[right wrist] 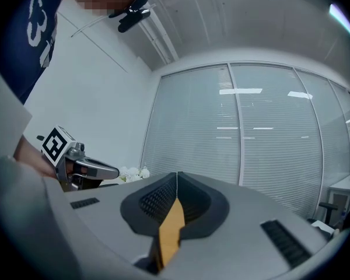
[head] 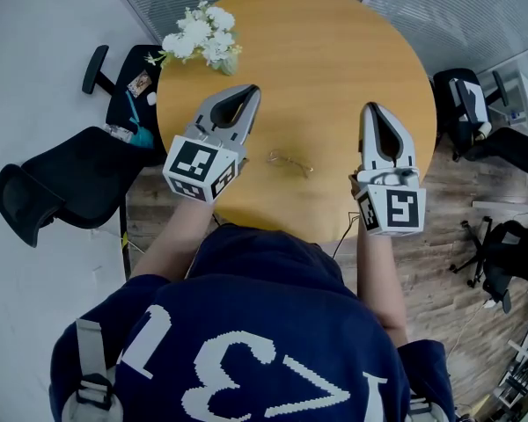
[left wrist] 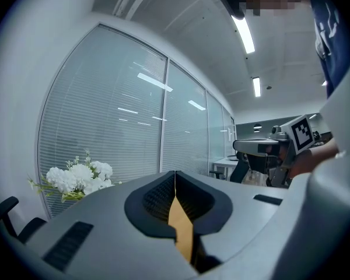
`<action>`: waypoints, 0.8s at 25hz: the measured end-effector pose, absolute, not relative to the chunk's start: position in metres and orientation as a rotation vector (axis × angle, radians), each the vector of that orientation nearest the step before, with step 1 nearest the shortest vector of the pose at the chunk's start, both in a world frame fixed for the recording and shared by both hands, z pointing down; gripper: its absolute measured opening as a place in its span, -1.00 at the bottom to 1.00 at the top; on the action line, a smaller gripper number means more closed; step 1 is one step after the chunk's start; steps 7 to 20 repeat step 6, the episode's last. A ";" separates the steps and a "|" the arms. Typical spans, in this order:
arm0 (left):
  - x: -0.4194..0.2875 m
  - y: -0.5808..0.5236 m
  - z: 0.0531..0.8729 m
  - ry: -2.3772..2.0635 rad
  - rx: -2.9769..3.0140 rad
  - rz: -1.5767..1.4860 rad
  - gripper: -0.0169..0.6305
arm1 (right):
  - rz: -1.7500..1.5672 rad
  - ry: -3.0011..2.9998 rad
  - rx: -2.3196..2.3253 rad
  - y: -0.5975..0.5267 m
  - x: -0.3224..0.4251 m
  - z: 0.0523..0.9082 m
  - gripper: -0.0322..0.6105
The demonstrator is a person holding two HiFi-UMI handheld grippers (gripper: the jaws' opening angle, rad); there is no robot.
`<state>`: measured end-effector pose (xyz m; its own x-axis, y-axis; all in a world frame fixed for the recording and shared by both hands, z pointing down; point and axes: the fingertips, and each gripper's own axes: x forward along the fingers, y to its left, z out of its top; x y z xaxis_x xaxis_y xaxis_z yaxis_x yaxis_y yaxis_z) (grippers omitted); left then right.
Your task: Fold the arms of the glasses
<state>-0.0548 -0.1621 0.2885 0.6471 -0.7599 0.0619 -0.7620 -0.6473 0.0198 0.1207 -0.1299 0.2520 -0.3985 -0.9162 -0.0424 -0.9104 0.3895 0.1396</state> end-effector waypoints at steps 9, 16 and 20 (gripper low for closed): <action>-0.057 -0.167 0.289 -1.312 2.799 0.056 -0.89 | -0.211 -2.567 1.722 -0.130 0.124 0.256 -0.81; -0.057 -0.167 0.289 -1.312 2.799 0.056 -0.89 | -0.211 -2.567 1.722 -0.130 0.124 0.256 -0.81; -0.057 -0.167 0.289 -1.312 2.799 0.056 -0.89 | -0.211 -2.567 1.722 -0.130 0.124 0.256 -0.81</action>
